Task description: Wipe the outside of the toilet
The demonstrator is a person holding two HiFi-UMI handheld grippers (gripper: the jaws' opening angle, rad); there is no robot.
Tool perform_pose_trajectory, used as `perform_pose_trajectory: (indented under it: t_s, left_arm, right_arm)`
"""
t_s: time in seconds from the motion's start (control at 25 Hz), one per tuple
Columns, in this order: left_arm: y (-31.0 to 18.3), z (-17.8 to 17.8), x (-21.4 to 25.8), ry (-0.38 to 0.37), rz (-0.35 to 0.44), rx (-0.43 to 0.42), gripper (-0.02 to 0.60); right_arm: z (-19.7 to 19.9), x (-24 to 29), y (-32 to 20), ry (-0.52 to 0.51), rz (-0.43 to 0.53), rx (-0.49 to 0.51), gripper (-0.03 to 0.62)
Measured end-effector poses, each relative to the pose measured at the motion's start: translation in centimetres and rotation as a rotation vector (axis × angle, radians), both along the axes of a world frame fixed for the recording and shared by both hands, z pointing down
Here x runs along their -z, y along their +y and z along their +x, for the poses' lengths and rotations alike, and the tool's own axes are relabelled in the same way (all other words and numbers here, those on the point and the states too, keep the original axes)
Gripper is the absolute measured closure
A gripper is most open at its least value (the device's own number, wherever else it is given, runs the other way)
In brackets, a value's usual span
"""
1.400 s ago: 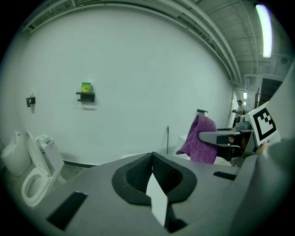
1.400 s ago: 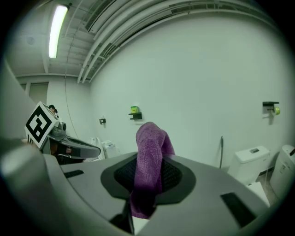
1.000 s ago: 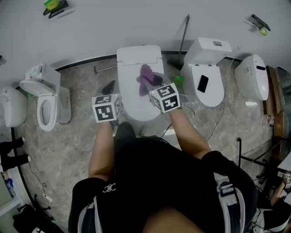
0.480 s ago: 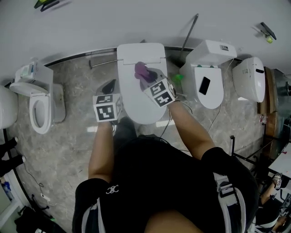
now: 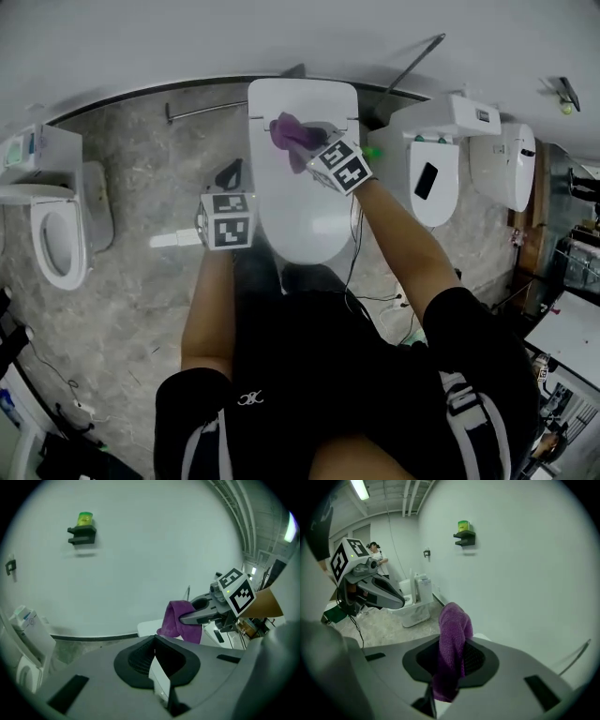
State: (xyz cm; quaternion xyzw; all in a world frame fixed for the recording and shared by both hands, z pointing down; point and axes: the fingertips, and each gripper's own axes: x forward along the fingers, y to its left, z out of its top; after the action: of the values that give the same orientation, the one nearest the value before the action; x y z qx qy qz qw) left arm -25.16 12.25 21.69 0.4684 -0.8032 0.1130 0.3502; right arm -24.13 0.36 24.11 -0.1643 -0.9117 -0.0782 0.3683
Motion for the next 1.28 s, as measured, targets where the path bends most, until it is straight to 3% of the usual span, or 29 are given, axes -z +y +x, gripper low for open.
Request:
perform_pose_trajectory:
  t_s: [0.28, 0.64, 0.96, 1.16, 1.28]
  left_arm:
    - [-1.4, -4.5, -7.2, 0.101, 0.058, 0.05, 0.574]
    - [-1.8, -8.4, -18.7, 0.194, 0.07, 0.142, 0.574]
    - [-2.3, -8.0, -22.5, 0.232, 0.078, 0.166, 0.572]
    - [-1.7, -7.2, -24.1, 0.246, 0.064, 0.155, 0.572]
    - [-2.0, -6.8, -24.7, 0.244, 0.06, 0.152, 0.574]
  right_arm:
    - [-6.8, -9.2, -2.7, 0.056, 0.089, 0.06, 0.513]
    - [-14.7, -20.9, -7.5, 0.079, 0.127, 0.003, 0.513]
    - [-17.1, -26.9, -6.8, 0.159, 0.273, 0.106, 0.512]
    - [-17.6, -28.0, -7.3, 0.267, 0.106, -0.031, 0.511]
    - [-17.7, -28.2, -7.3, 0.285, 0.107, -0.029, 0.511]
